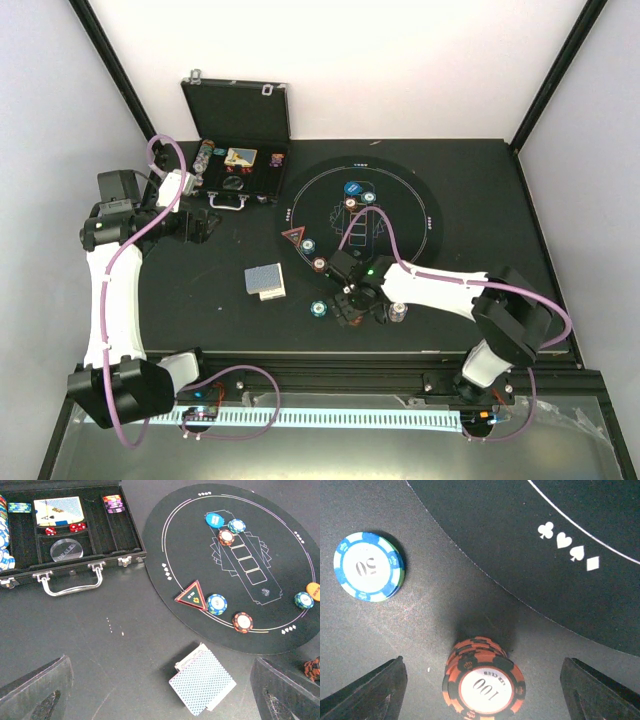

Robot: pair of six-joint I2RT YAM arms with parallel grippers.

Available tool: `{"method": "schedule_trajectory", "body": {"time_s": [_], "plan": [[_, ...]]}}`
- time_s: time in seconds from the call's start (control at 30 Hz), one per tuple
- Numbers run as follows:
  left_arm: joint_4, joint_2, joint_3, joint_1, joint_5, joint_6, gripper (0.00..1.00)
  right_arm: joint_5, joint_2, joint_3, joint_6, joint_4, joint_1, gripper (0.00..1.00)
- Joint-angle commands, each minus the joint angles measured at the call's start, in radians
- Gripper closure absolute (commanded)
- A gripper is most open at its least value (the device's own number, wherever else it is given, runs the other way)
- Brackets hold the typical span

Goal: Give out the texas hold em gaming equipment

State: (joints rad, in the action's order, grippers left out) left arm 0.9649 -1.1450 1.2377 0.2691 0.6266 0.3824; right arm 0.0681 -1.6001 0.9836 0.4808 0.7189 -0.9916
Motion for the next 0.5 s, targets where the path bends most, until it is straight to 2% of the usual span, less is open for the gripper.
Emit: {"method": "schedule_trajectory", "body": {"time_s": [0.0,0.3,0.47], "plan": [[0.018,-0.001,0.046,0.006,0.018,0.000,0.01,-0.017,-0.023,-0.011,0.017,-0.055,-0.004,0.15],[0.023,-0.001,0.049,0.005,0.013,0.005,0.01,-0.010,-0.058,-0.026,0.016,-0.076,-0.004,0.26],[0.021,-0.003,0.046,0.005,0.011,0.004,0.01,-0.002,-0.054,-0.032,0.019,-0.078,-0.004,0.38]]}}
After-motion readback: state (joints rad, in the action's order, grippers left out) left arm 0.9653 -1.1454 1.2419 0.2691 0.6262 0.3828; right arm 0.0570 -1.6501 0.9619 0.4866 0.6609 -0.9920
